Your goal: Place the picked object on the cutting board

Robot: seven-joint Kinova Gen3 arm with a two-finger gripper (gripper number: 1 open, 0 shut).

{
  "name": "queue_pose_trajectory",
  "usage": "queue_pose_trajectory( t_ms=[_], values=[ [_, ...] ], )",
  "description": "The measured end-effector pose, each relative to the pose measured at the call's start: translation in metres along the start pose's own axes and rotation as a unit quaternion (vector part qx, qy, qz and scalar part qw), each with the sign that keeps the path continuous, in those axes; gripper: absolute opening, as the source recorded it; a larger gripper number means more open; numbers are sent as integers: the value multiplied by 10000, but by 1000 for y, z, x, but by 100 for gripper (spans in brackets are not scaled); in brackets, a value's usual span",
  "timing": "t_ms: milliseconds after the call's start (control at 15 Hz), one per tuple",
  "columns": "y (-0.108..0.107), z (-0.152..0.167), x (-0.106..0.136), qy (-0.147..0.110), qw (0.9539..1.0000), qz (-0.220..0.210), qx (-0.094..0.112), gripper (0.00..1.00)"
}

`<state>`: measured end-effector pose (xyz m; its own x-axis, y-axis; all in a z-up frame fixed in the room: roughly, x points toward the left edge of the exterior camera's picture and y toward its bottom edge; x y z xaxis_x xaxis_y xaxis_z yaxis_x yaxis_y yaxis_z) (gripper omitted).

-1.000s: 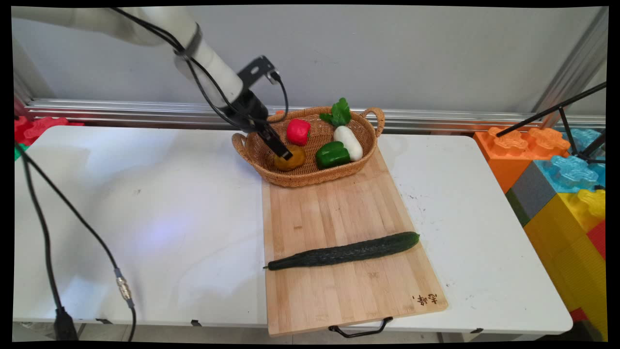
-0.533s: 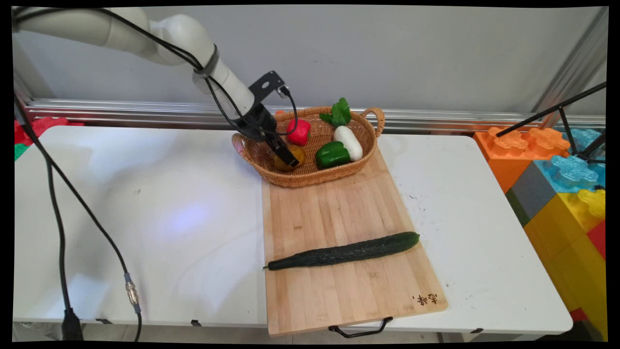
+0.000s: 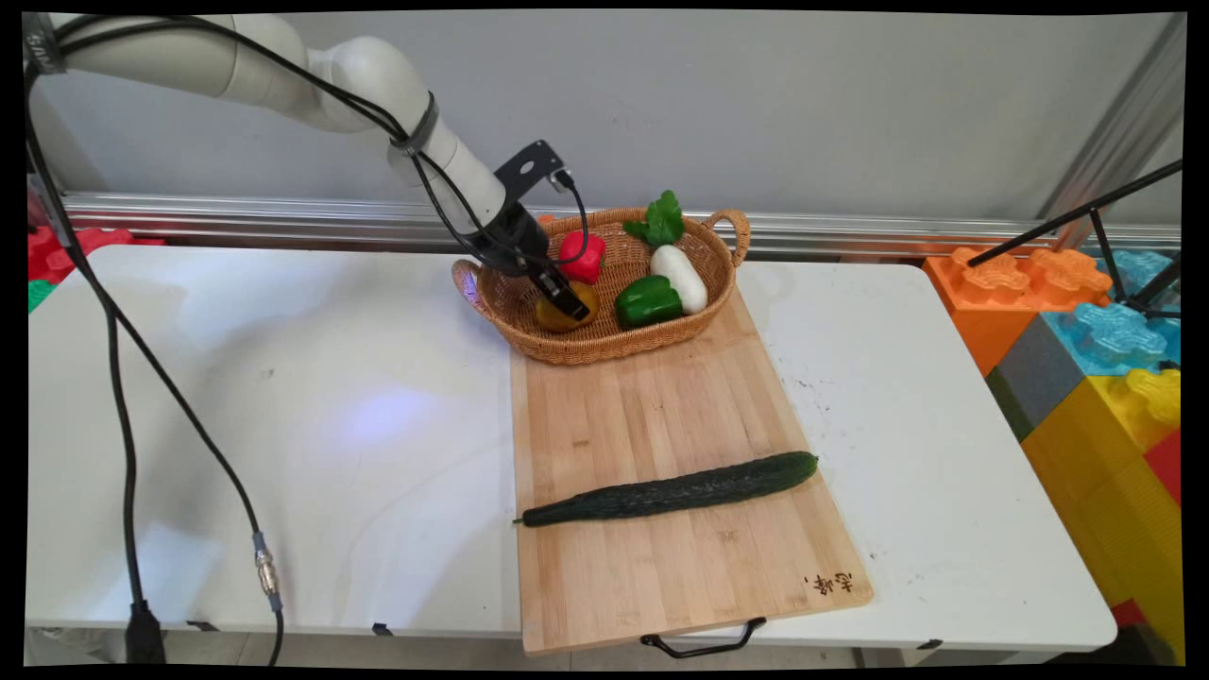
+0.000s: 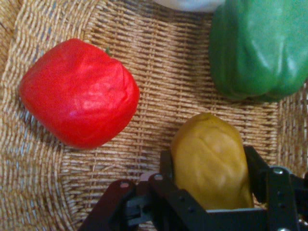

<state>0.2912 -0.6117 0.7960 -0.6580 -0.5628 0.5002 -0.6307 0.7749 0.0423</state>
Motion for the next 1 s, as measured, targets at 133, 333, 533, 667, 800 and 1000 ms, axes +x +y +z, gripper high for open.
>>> queue_pose_trajectory(
  t_ms=[133,333,533,667,800,1000],
  values=[
    [1,-8,3,39,10000,2,-10,0],
    [6,-29,14,195,9998,58,44,0],
    [17,-54,34,376,9991,143,148,0],
    [28,-66,47,463,9986,189,165,0],
    [43,-79,63,549,9981,260,130,0],
    [72,-94,84,624,9972,415,-55,0]
  ],
)
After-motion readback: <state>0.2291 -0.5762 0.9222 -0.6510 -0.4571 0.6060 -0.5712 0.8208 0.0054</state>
